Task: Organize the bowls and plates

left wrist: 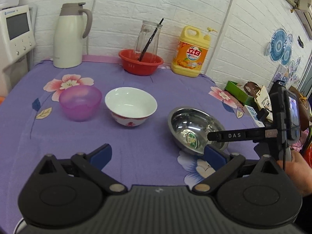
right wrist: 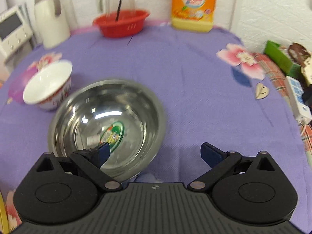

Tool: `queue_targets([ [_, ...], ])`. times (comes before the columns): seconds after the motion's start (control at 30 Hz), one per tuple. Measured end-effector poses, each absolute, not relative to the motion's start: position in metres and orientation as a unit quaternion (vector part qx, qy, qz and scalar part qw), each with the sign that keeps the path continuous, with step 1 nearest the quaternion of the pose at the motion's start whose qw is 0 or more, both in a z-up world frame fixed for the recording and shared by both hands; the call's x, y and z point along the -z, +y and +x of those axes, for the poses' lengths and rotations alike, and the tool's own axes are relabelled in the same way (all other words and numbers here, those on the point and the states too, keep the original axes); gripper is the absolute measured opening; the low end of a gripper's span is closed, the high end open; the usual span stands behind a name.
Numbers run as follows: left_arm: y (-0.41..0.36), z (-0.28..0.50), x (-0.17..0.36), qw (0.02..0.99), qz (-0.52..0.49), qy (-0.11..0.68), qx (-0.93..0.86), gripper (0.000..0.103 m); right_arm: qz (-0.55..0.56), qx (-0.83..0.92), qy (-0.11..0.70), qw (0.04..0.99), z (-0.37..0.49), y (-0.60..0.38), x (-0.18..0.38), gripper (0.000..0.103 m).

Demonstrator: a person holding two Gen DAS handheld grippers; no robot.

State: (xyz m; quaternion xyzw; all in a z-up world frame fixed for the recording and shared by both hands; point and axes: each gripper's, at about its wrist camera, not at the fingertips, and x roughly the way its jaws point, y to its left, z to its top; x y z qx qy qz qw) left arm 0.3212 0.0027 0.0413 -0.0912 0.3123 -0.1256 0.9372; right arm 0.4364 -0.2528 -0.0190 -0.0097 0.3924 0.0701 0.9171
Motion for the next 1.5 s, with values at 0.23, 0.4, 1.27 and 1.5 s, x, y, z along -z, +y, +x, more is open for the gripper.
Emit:
queue_targets([
  [0.23,-0.033,0.394,-0.018,0.916,-0.143,0.358,0.111,0.099,-0.014,-0.053,0.313,0.948,0.431,-0.25,0.03,0.103],
  [0.4,-0.053,0.432,0.008,0.902,-0.147,0.393,0.097,0.099,-0.018,-0.061,0.313,0.948,0.443,-0.252,0.042,0.103],
  [1.27,-0.099,0.457,0.03,0.921,-0.028,0.377,0.093,0.04,-0.019,-0.104,0.302,0.948,0.437,-0.236,0.057,0.103],
  [1.5,-0.093,0.439,0.021,0.913,-0.051,0.394,0.098,0.035,-0.008,-0.141,0.302,0.943,0.426,-0.229,0.052,0.093],
])
